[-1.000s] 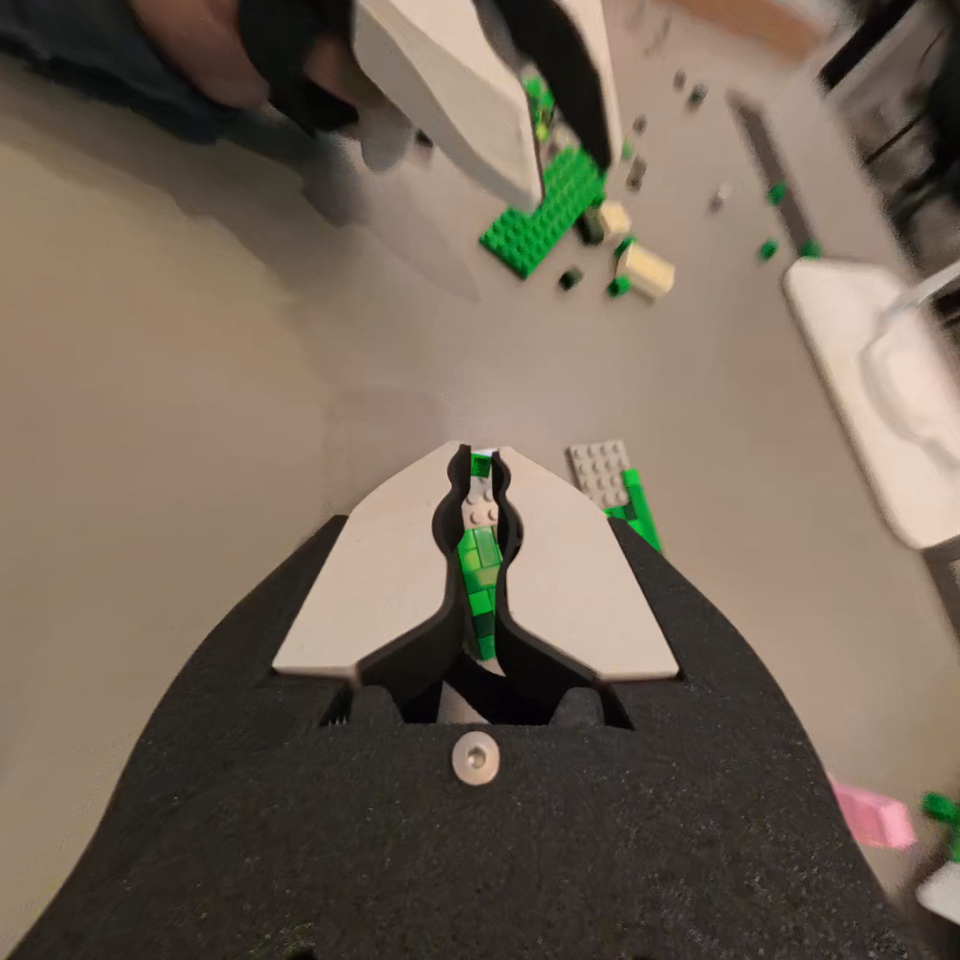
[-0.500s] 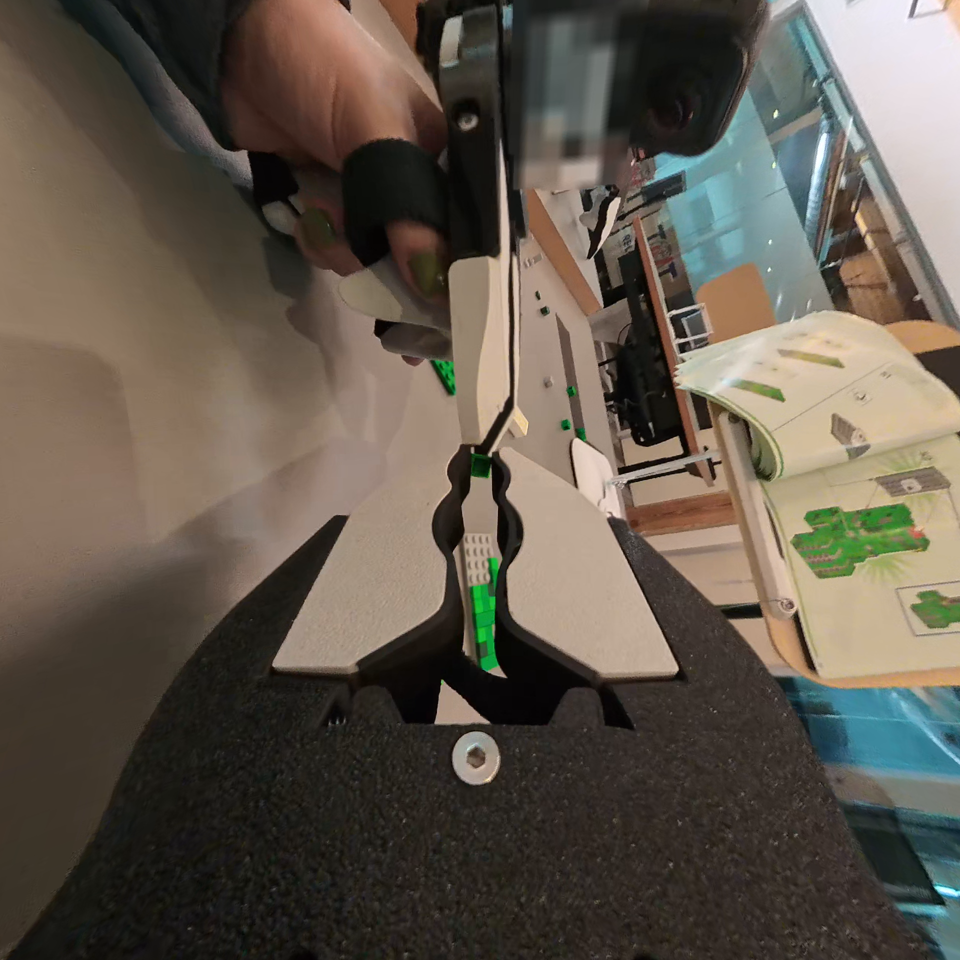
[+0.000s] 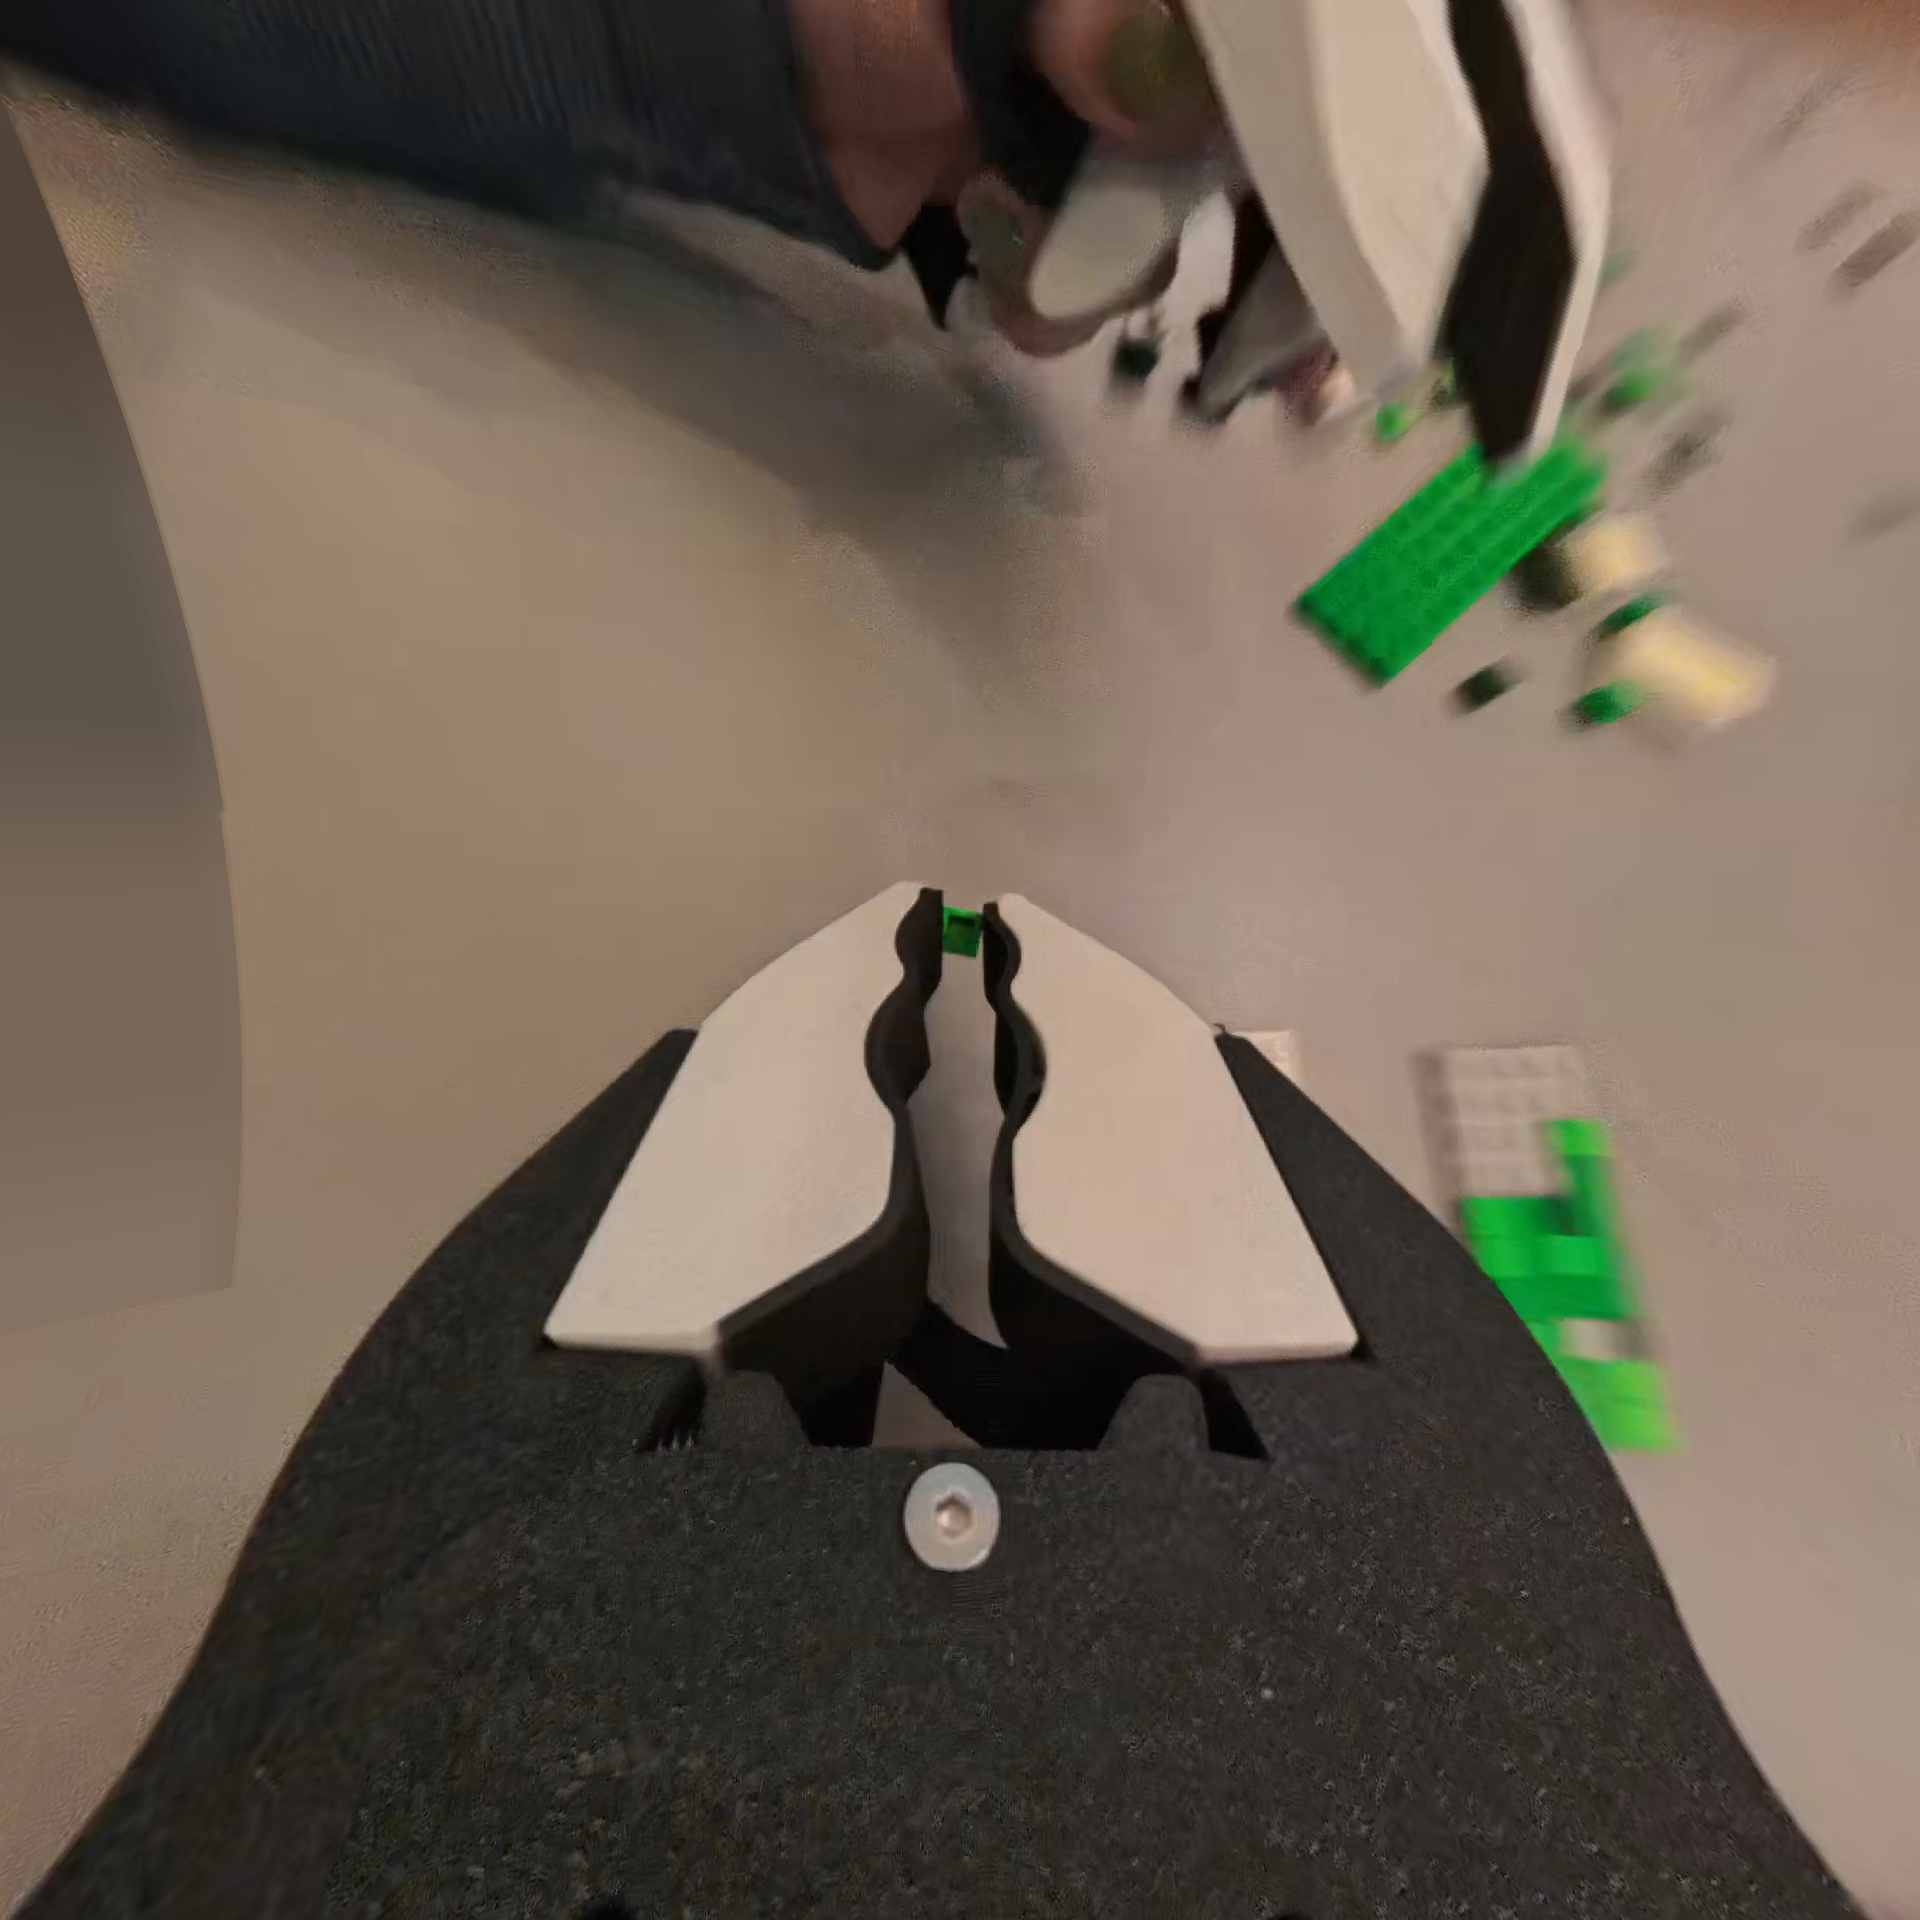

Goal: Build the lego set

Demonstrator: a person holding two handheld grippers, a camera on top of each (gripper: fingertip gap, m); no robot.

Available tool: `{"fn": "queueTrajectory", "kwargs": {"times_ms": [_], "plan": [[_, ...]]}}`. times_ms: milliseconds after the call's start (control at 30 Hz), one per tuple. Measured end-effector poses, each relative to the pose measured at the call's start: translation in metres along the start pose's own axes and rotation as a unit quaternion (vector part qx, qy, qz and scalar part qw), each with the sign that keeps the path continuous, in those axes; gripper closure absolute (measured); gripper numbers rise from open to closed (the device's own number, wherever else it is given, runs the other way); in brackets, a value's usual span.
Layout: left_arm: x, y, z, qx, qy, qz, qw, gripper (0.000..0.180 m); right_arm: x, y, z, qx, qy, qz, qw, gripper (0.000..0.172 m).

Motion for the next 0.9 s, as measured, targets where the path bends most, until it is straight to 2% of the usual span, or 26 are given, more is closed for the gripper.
{"fn": "queueTrajectory", "kwargs": {"times_ms": [67,100,233,367,433,533,767,900], "plan": [[0.000,-0.001,0.006,-0.046,-0.006,-0.014,0.999,0.158,0.000,-0.002,0.008,-0.120,-0.103,-0.029,0.987,0.165],[-0.002,0.002,0.008,-0.071,-0.011,-0.040,0.997,0.158,-0.001,0.001,0.013,-0.144,-0.123,-0.058,0.980,0.165],[-0.018,0.019,0.015,-0.177,-0.042,-0.140,0.973,0.152,-0.006,0.015,0.016,-0.035,-0.081,-0.115,0.989,0.165],[-0.032,0.036,0.026,-0.282,-0.047,-0.232,0.930,0.149,-0.008,0.018,0.007,0.075,-0.038,-0.104,0.991,0.164],[-0.037,0.045,0.030,-0.315,-0.042,-0.277,0.907,0.149,-0.010,0.019,0.004,0.092,-0.027,-0.094,0.991,0.156],[-0.045,0.056,0.034,-0.308,-0.016,-0.305,0.901,0.149,-0.005,0.018,0.003,0.081,-0.014,-0.067,0.994,0.146],[-0.050,0.061,0.031,-0.319,-0.031,-0.325,0.890,0.155,0.003,0.029,0.009,-0.093,-0.011,-0.053,0.994,0.152],[-0.045,0.056,0.028,-0.314,-0.053,-0.312,0.895,0.156,-0.002,0.030,0.005,-0.117,0.015,-0.067,0.991,0.156]]}}
Point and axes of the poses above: each gripper's, where its closed fingertips meet, x back along the fingers, y out of its underside, z = x × y across the jaws, the point moved 6 cm from there along x, back along the fingers, and after that the axes turned 14 degrees about y, right-handed, at the moved point
